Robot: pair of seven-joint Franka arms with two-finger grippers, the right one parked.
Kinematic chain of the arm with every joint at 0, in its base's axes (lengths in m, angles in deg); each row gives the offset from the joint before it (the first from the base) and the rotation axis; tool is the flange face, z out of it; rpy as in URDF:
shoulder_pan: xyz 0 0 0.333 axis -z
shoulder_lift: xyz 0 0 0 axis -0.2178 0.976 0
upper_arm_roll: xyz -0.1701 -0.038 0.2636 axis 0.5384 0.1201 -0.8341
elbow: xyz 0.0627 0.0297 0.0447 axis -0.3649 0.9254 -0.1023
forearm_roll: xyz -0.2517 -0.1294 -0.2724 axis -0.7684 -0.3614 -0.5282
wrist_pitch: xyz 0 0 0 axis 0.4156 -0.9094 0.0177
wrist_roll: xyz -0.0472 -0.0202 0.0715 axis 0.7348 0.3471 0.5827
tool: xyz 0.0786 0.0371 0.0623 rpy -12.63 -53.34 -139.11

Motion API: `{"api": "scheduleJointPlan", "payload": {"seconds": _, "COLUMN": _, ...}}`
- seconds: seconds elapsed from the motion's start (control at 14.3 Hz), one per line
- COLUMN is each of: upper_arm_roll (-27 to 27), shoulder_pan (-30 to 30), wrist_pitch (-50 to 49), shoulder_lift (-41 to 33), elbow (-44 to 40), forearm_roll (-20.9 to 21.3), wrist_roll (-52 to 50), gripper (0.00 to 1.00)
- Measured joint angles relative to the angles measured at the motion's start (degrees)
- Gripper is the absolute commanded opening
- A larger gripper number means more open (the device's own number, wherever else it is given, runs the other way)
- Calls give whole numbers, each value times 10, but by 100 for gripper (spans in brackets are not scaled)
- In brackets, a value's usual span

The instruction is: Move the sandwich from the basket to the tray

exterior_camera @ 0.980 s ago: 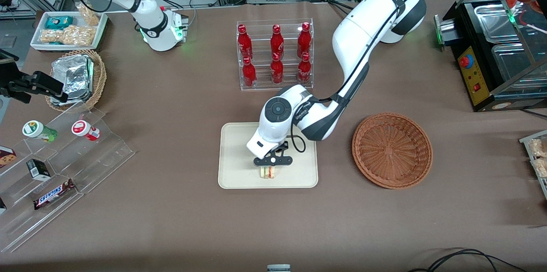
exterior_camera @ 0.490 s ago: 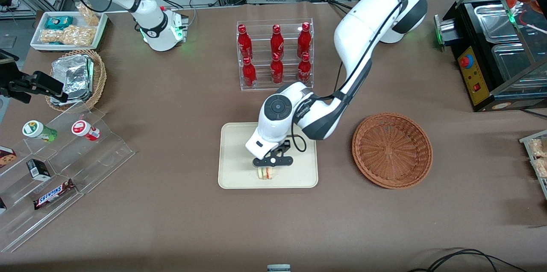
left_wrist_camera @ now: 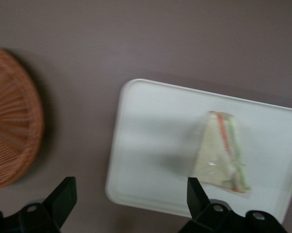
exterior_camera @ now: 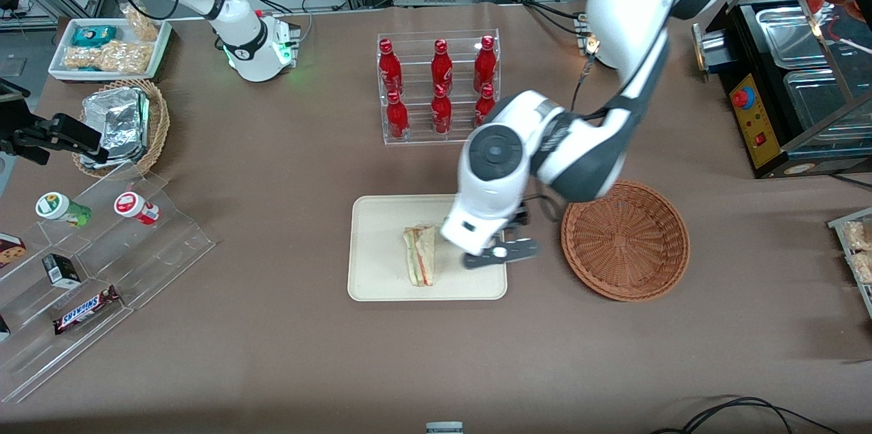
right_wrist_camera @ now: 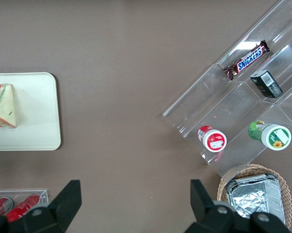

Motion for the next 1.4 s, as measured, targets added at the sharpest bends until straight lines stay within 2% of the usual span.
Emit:
{"api": "scheduleJointPlan", "payload": {"seconds": 0.14, "upper_arm_roll": 0, "shoulder_pan": -41, "wrist_pitch": -6, "shoulder_lift": -47, "elbow": 61, "forearm_roll": 0, "wrist_roll": 3, "gripper": 100}}
{"api": "scheduleJointPlan", "payload": {"seconds": 0.42, "upper_arm_roll": -1, "shoulder_pan": -128, "wrist_pitch": 70, "shoulder_lift": -183, "elbow": 273, "forearm_roll": -2, "wrist_roll": 73, "gripper": 100}}
{"api": "scheduleJointPlan", "payload": {"seconds": 0.56, "upper_arm_roll": -2, "shoulder_pan": -173, "wrist_pitch": 65, "shoulder_lift": -244, "elbow": 336, "forearm_roll": -31, "wrist_roll": 143, "gripper": 100}}
{"api": "scheduleJointPlan", "payload": {"seconds": 0.77, "upper_arm_roll": -3, "shoulder_pan": -238, "wrist_pitch": -16, "shoulder_lift": -313, "elbow": 356, "forearm_roll": -80, "wrist_roll": 266, "gripper": 100}}
{"api": "scheduleJointPlan", "payload": {"seconds": 0.98, "upper_arm_roll": -11, "shoulder_pan": -289, "wrist_pitch": -73, "shoulder_lift": -373, "elbow": 356, "forearm_roll": -97, "wrist_roll": 370, "gripper": 100}}
{"api": "scheduleJointPlan", "payload": {"seconds": 1.26, "upper_arm_roll": -81, "shoulder_pan": -290, "wrist_pitch": -83, "shoulder_lift": -427, "elbow": 345, "forearm_roll": -100, "wrist_roll": 475, "gripper": 100}}
{"api": "scheduleJointPlan", "payload": {"seconds": 1.4, "upper_arm_roll": -124, "shoulder_pan": -267, "wrist_pitch": -82, "shoulder_lift": -427, "elbow": 317, "forearm_roll": -102, "wrist_roll": 490, "gripper": 100}}
